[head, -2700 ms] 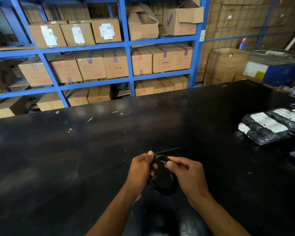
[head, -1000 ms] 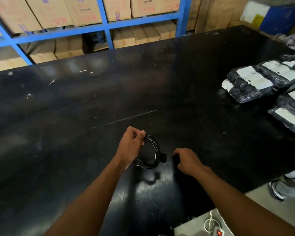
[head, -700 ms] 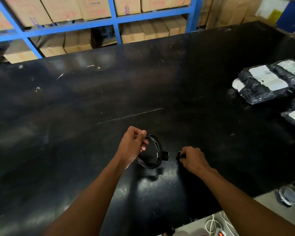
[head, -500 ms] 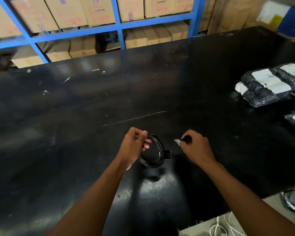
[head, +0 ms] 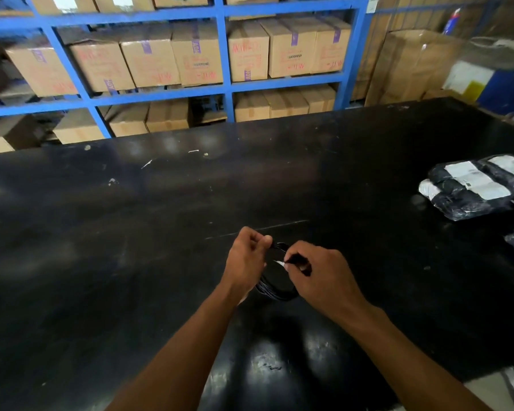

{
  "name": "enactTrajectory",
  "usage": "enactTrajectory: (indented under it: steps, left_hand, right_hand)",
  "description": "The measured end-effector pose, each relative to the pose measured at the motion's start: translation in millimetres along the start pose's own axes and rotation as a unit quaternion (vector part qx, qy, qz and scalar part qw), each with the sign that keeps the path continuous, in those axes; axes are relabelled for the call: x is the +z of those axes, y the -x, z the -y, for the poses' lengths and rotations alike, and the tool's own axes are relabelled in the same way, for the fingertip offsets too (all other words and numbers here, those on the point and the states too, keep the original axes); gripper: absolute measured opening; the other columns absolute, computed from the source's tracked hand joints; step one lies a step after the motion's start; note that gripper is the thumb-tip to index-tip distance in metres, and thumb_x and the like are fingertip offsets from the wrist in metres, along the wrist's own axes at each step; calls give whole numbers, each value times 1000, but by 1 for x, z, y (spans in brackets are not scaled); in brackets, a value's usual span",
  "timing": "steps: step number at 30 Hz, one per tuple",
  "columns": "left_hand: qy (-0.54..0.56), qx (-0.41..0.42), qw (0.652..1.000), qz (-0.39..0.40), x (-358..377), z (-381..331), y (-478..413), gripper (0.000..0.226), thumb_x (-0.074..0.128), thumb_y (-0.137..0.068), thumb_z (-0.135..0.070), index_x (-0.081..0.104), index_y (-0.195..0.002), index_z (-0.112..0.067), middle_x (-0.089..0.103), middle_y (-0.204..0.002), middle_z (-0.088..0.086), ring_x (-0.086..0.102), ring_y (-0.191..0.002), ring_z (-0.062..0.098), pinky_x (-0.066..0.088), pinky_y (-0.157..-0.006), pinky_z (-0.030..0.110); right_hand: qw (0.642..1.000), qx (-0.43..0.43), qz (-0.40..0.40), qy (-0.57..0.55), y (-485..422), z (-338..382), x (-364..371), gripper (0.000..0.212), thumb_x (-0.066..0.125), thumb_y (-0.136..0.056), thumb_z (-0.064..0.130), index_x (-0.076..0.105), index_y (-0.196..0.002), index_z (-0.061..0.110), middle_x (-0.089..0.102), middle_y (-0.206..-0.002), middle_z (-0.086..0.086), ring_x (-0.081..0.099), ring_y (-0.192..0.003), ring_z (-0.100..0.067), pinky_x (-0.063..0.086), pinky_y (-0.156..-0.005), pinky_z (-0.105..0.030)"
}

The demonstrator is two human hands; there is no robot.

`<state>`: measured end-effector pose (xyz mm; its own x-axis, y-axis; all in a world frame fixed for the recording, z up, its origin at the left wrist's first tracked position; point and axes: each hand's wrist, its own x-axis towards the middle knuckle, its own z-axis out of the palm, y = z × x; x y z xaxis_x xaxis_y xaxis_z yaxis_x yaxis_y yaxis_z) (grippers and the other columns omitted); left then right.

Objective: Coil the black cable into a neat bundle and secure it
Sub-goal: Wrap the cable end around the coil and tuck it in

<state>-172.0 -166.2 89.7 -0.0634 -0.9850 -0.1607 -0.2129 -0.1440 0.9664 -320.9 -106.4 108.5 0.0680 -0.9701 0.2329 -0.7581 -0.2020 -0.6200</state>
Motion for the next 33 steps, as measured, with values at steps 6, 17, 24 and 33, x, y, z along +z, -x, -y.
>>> enactTrajectory:
  steps: [6, 17, 24, 33]
  left_hand:
    - [51, -5, 998, -29, -3, -7, 1, 16, 56, -99, -26, 54, -95, -10, 64, -86, 8, 60, -67, 10, 48, -57, 21]
    - [61, -6, 998, -28, -13, -22, 2, 16, 58, -96, -31, 55, -87, -17, 66, -87, 11, 58, -69, 19, 51, -63, 34]
    - [98, -39, 994, 8, -11, -25, 7, 14, 58, -97, -25, 56, -92, -12, 64, -92, 13, 59, -70, 13, 49, -57, 20]
    - [111, -59, 992, -5, -13, -33, 8, 11, 60, -97, -17, 60, -95, -6, 69, -89, 15, 64, -63, 8, 53, -60, 19]
  right_hand:
    - [988, -32, -52, 144, -8, 9, 11, 4, 73, -78, 22, 71, -82, 22, 65, -84, 2, 57, -78, -19, 54, -65, -41]
    - [983, -29, -72, 167, -17, 19, 11, 14, 85, -68, 24, 74, -77, 25, 55, -79, 3, 52, -75, -18, 50, -58, -38]
    - [978, -42, -108, 175, -24, 16, 9, 11, 78, -74, 18, 69, -78, 22, 60, -79, 2, 57, -73, -19, 50, -58, -39]
    - [989, -61, -112, 76, -21, 19, 5, 5, 71, -81, 18, 68, -84, 21, 66, -77, 5, 63, -70, -15, 54, -62, -41]
